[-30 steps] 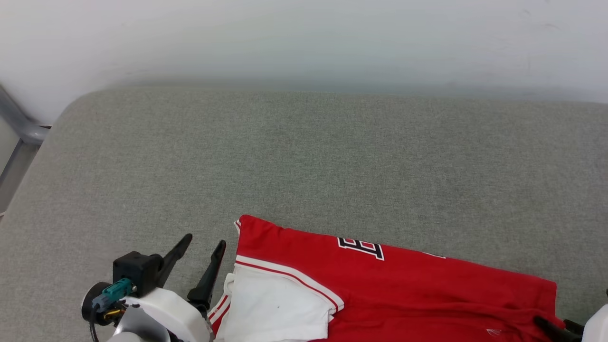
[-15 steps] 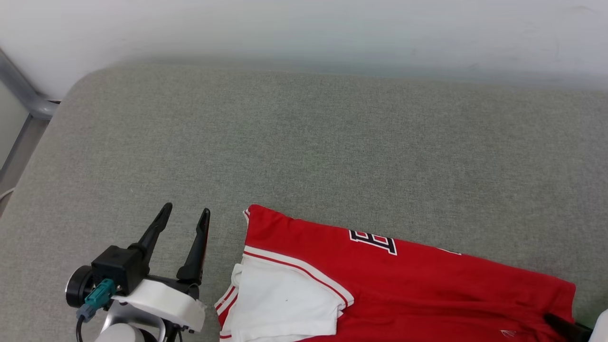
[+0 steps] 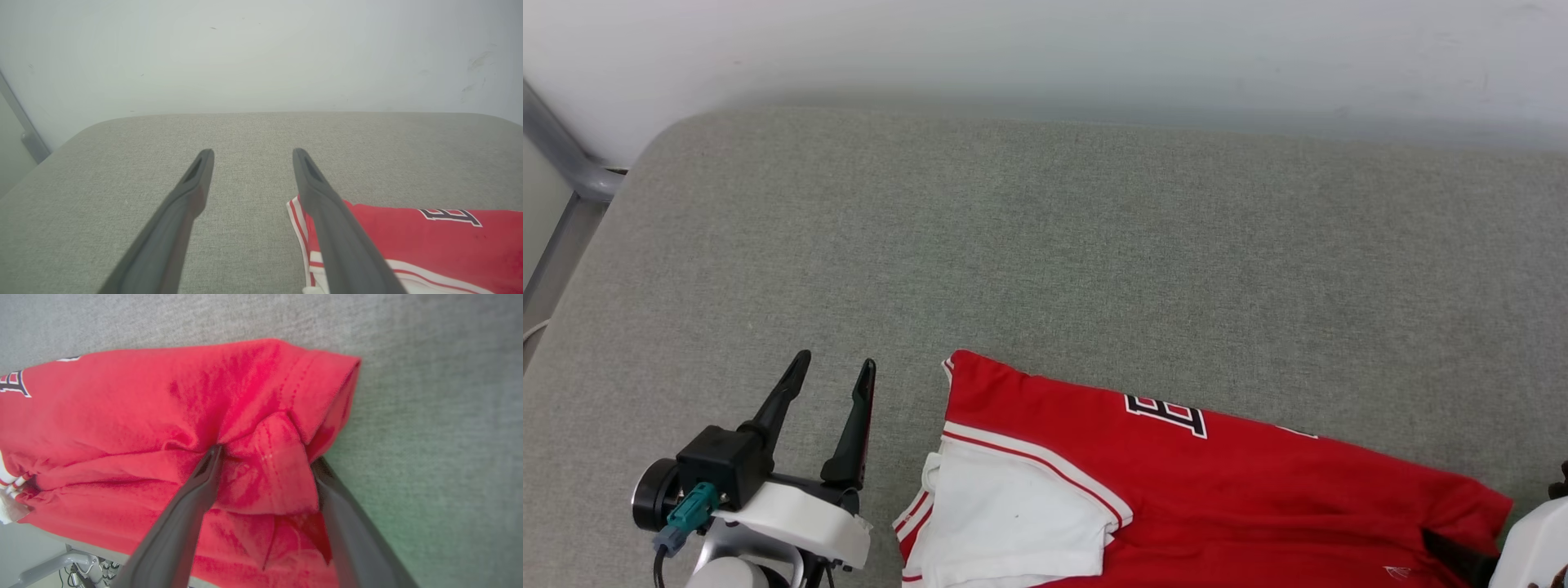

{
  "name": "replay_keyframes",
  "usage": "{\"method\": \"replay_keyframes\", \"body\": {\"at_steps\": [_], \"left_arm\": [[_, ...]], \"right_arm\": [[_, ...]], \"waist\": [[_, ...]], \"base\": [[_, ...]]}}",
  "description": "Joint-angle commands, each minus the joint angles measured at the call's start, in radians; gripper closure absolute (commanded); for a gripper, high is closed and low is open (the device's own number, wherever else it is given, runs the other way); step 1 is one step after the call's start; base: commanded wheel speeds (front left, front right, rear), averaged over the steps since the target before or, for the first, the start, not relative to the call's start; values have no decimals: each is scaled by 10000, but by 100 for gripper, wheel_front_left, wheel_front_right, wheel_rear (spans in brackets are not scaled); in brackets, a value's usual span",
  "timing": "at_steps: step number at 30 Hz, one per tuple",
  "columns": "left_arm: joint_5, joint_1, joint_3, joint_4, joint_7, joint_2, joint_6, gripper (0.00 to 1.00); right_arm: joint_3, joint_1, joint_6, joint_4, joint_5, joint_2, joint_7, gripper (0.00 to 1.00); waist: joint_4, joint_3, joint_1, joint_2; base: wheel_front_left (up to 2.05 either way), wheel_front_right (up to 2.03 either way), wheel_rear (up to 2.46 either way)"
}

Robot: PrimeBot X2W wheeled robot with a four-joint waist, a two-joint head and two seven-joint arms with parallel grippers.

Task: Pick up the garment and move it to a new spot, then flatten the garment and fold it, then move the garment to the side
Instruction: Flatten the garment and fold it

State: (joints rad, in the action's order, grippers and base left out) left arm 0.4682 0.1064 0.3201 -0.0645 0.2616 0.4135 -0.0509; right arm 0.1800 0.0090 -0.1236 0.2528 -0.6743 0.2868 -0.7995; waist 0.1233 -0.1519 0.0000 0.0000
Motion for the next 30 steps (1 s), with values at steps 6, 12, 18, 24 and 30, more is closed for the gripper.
{"method": "replay_keyframes", "body": {"at_steps": [6,12,18,24,30], "left_arm": [[-260,-211,-285,-199,45,-248,299,0],[-411,-378,-497,-373,45,-384,500,0],[-507,-511,-621,-499,45,-540,653,0],[-614,-600,-718,-597,45,-642,753,0],[-679,-891,-876,-642,45,-738,839,0]], "right_arm": [[-756,187,-126,437,-206,-499,130,100],[-339,133,-60,483,-231,144,679,100],[92,23,-57,600,-261,713,947,100],[562,-300,-60,1029,132,1215,1350,100],[374,-117,-63,842,-1,1258,1342,100]], "waist": [[-12,136,0,0],[-47,359,0,0],[-82,598,0,0],[-75,809,0,0],[-105,1335,0,0]], "base": [[0,0,0],[0,0,0],[0,0,0],[0,0,0],[0,0,0]]}}
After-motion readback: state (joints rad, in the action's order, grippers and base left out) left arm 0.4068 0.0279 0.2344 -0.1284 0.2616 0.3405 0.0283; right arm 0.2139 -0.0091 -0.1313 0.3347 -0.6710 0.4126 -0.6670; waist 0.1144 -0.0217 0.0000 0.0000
